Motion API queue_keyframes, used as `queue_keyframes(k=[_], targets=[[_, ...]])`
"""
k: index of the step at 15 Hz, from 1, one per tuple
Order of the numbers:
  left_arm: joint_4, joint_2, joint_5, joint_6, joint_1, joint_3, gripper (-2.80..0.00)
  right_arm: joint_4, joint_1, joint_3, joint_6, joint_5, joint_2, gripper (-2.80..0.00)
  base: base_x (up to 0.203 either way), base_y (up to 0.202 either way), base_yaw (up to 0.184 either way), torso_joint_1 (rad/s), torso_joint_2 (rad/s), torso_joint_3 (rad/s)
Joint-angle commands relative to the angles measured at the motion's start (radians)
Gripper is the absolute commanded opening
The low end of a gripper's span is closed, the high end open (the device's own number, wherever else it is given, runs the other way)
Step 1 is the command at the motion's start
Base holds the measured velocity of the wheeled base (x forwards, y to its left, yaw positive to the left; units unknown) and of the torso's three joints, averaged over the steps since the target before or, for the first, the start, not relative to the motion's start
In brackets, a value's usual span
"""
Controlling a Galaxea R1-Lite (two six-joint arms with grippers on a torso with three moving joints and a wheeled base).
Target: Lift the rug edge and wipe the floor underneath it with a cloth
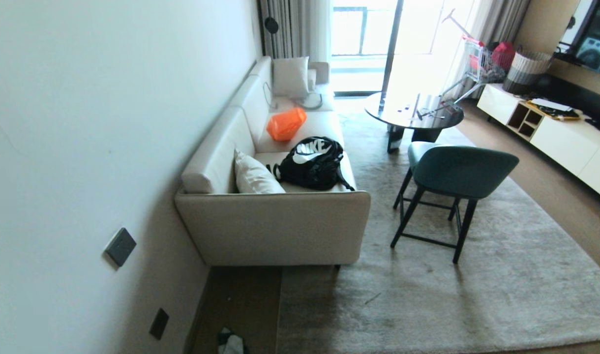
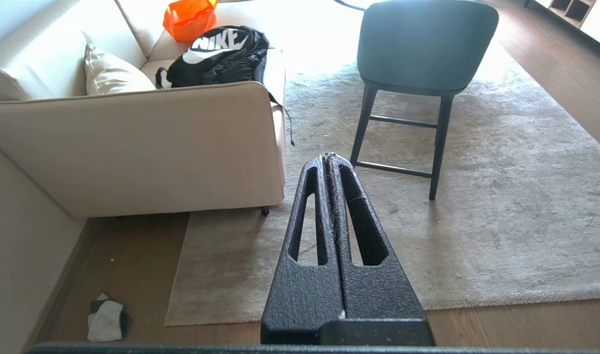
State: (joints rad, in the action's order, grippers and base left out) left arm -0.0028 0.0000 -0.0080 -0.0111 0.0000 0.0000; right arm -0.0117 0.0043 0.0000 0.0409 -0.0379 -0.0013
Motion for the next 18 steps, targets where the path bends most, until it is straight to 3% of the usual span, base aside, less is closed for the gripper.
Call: queue_keyframes(k=[1,18], targets=[[-0.002,0.000,0.000,0.000,0.000,0.000,-2.80,-0.001,0.000,0.000,0.001,0.000,0.001,-2.80,0.000,0.000,0.000,0.000,0.00,0.000],[-0.002,0.000,0.000,-0.001,0.000,0.000,-2.80,-0.002,0.000,0.000,0.001,0.000,0.001,-2.80,0.000,0.000,0.000,0.000,0.00,0.000]])
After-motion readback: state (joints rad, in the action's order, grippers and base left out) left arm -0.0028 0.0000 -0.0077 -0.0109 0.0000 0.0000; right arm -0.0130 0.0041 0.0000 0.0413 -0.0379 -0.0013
